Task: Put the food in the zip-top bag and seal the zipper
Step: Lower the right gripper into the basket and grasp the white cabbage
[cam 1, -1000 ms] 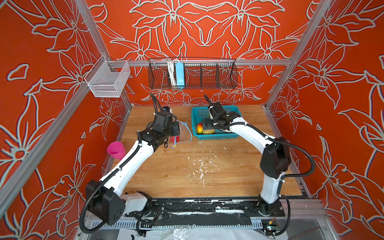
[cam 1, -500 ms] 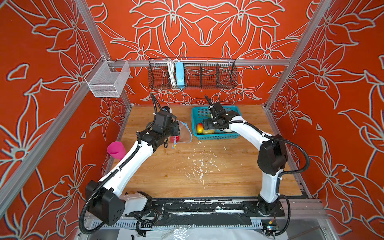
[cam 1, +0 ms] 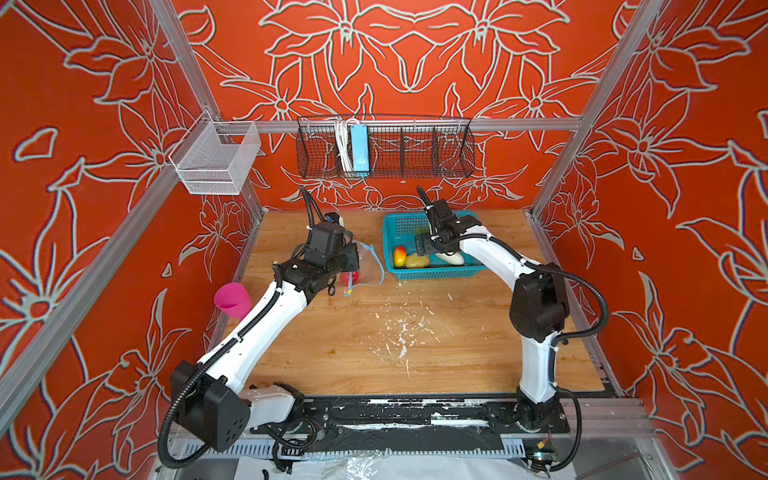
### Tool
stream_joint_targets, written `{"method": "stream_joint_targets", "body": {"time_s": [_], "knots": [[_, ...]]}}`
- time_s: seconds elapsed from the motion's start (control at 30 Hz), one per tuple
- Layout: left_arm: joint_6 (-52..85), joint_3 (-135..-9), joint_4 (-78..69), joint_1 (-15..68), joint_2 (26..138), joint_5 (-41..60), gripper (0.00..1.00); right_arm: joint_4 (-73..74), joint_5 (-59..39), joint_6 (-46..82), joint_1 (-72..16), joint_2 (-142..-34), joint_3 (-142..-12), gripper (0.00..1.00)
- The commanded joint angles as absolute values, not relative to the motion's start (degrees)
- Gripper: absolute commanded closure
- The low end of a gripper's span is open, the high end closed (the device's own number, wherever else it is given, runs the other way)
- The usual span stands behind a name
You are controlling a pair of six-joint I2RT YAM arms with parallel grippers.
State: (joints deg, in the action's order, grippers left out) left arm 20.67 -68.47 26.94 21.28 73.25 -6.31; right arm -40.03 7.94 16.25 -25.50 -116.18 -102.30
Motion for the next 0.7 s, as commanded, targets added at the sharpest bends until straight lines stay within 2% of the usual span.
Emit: {"method": "stream_joint_targets", "body": {"time_s": [0.0, 0.67], "knots": [[20.98, -69.61, 27.11, 21.27, 72.19, -6.42, 1.00, -41.22, 9.10, 15.30, -24.63, -117.72, -104.24, 0.02], [21.39, -69.92, 27.29, 21.27, 72.27, -6.50, 1.00, -44.44, 11.43, 12.59, -21.31, -124.85, -110.26, 0.02]]}}
